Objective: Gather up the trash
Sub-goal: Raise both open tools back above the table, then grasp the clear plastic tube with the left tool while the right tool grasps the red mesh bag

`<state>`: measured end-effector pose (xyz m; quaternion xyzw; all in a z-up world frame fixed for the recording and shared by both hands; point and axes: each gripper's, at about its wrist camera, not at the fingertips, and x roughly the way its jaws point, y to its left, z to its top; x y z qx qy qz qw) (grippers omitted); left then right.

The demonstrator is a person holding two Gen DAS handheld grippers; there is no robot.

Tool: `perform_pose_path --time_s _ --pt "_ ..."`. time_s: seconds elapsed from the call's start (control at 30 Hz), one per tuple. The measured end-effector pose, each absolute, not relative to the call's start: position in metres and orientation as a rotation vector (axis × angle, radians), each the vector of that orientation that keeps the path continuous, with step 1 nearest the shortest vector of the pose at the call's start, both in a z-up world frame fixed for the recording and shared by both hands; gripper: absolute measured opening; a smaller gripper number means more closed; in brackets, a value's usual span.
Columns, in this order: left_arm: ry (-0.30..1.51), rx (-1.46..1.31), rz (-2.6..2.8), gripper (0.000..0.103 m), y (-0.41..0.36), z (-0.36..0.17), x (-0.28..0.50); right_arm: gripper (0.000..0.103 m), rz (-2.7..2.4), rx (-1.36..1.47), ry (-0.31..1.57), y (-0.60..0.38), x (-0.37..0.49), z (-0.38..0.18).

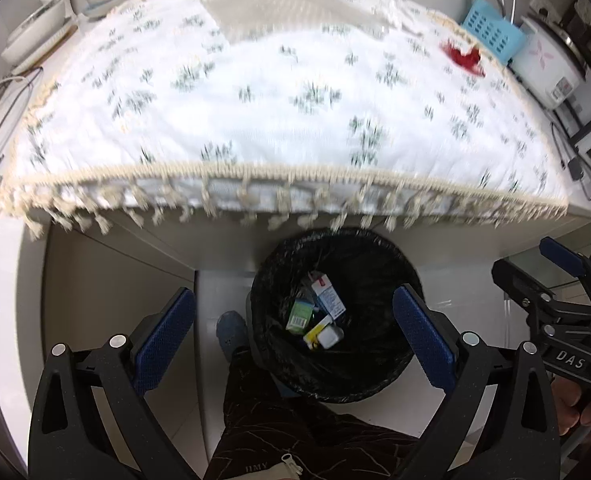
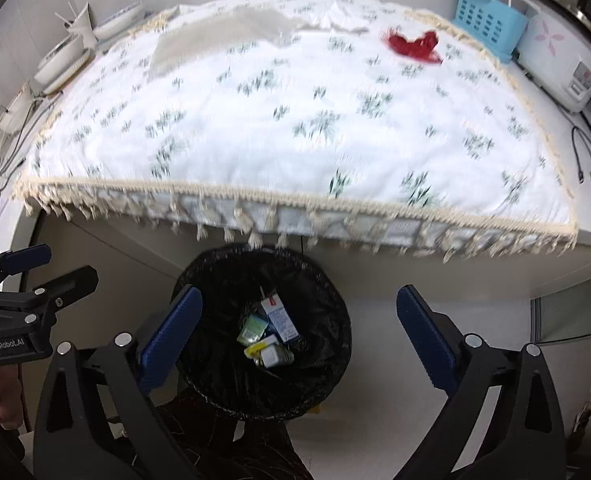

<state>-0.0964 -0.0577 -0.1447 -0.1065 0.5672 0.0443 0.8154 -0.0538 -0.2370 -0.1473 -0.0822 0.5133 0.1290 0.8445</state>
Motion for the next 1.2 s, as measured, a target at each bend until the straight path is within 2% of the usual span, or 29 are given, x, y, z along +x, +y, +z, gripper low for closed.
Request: perform_pose_path --time_s 0.5,1.2 --pt "1.118 -0.202 0.088 0.097 -0.036 -0.082 -0.056 0.095 0.271 -0.140 0.981 -0.224 -0.021 -0.091" --pt "1.098 -0.203 0.080 0.097 0.020 -0.063 0.023 0.095 0.273 -0.148 0.944 -0.176 0.059 -0.063"
